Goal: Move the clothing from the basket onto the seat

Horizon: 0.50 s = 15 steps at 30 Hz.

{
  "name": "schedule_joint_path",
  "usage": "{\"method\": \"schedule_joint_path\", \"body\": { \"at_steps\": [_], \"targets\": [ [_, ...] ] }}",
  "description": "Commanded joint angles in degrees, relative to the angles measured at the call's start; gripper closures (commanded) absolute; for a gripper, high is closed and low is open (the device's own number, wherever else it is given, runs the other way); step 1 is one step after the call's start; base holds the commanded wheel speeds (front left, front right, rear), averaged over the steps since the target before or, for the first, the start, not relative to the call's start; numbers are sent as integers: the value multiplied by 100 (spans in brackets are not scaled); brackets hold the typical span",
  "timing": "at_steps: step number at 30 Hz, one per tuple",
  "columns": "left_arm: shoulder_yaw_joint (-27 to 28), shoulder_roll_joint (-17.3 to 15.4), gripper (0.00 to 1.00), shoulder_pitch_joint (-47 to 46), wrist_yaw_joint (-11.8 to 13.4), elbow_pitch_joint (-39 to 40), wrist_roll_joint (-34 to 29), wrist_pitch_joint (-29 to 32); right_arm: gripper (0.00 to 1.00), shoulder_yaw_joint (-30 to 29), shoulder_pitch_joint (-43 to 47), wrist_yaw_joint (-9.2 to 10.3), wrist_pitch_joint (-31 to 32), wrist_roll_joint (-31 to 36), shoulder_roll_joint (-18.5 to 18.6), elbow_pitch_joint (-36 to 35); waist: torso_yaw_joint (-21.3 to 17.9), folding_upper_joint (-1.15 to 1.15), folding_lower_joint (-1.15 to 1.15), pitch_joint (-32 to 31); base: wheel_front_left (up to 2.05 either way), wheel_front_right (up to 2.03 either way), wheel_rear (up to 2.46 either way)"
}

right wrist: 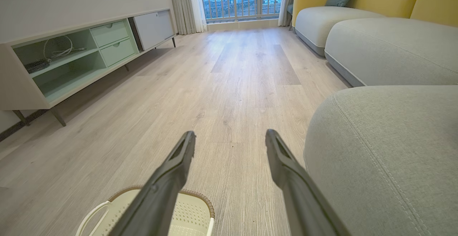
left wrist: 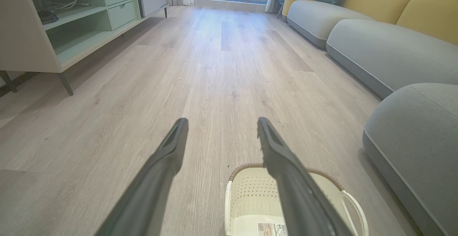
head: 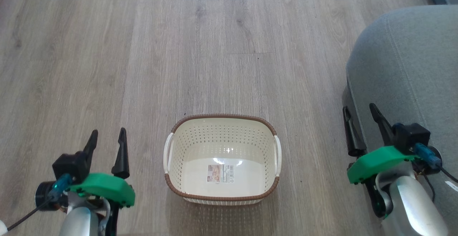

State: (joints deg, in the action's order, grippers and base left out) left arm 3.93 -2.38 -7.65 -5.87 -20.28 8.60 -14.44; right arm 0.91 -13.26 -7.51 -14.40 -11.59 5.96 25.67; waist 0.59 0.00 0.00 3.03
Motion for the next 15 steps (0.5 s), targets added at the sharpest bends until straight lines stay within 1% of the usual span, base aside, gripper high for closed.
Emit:
{"method": "schedule_joint_path", "body": {
  "at_steps": [1,6,8,9,12,15],
  "targets": [
    [148,-51,0,-122,-8,166,57,-56,0,147,-87,2,-60,28,1,-150,-2,0,0,-3,0,0,0],
    [93,-51,0,-114,-52,160,155,-56,0,142,-83,2,-60,29,-8,-123,2,0,0,-8,0,0,0],
    [42,-51,0,-101,-87,115,328,-56,0,127,-82,2,-60,1,-25,-138,4,0,0,-15,0,0,0],
    [-101,2,100,26,-71,-52,340,0,100,-7,0,0,0,-18,-17,25,5,0,0,-16,0,0,0],
    [-106,23,100,133,-84,-290,345,25,100,2,84,0,11,-18,-39,256,5,0,0,-19,0,0,0],
    [-61,21,100,98,-85,-308,519,103,100,-40,74,0,81,-199,-45,249,3,0,0,-26,0,0,0]
  ]
}}
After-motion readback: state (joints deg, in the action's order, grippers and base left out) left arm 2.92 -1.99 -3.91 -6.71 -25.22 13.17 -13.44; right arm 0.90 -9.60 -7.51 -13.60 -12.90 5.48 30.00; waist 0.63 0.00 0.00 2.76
